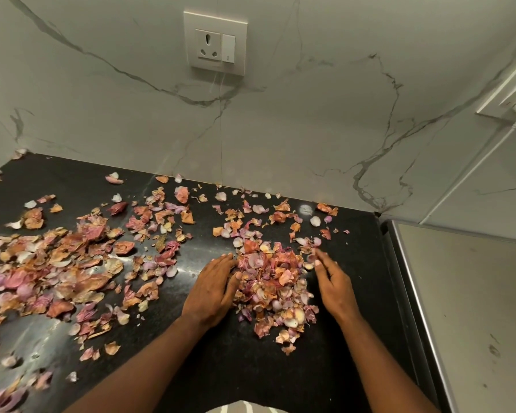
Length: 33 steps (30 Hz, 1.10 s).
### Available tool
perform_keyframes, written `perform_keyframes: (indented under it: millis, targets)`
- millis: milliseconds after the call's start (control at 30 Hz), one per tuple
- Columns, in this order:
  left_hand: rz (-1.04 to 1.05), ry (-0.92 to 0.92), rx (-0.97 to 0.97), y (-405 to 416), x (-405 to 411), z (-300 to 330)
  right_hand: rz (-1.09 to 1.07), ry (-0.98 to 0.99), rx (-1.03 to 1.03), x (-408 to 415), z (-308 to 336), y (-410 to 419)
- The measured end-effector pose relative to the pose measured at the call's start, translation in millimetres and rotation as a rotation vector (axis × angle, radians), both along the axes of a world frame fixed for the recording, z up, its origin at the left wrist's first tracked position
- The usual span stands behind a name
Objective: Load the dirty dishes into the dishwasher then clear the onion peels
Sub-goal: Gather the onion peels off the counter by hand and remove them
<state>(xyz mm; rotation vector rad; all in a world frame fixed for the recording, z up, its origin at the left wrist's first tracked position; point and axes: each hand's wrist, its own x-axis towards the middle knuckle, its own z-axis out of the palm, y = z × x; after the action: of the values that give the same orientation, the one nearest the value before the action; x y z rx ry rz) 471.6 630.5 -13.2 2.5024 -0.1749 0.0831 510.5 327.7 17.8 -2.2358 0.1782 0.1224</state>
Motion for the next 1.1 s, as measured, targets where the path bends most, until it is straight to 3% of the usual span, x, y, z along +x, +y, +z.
perform_keyframes:
  millis: [133,233,333,433,467,533,600,667,767,900,1000,1100]
  targets:
    - [-0.002,-0.006,0.001,0.2,0.8,-1.3,0.060,-0.048,0.208,-36.2,3.6,17.7]
    - [-0.003,-0.015,0.006,-0.1,0.9,-1.4,-0.078,-0.191,0.285,-46.4,9.6,16.8]
    - [0.002,-0.020,0.002,0.0,0.9,-2.9,-0.177,-0.210,0.055,-35.0,5.6,7.9]
    - [0.003,-0.023,0.000,0.1,0.4,-4.7,0.061,0.026,-0.219,-27.8,-2.7,11.7]
    - [0.003,-0.023,-0.005,0.2,0.0,-5.5,0.148,0.053,-0.209,-31.9,-3.8,18.2]
    - [0.004,-0.023,-0.020,0.7,0.4,-5.1,0.226,0.056,-0.002,-43.4,1.5,31.4]
    - [0.004,-0.026,-0.031,0.9,0.8,-5.0,0.166,-0.002,0.235,-50.7,7.7,39.4]
    - [0.001,-0.031,-0.039,0.9,0.7,-4.4,-0.020,-0.098,0.298,-46.9,8.7,39.6]
    - [0.018,-0.033,-0.123,-0.5,1.6,2.7,-0.197,-0.092,0.190,-40.6,3.6,34.0]
    - [0.085,-0.007,-0.255,-0.2,13.2,12.9,-0.059,-0.053,0.204,-51.7,-5.7,40.7]
    - [0.084,-0.002,-0.323,0.1,28.4,16.3,-0.131,-0.141,0.240,-61.1,-4.0,44.3]
    - [0.083,-0.060,-0.313,-4.1,44.1,22.5,-0.189,-0.263,0.115,-62.3,-6.3,34.7]
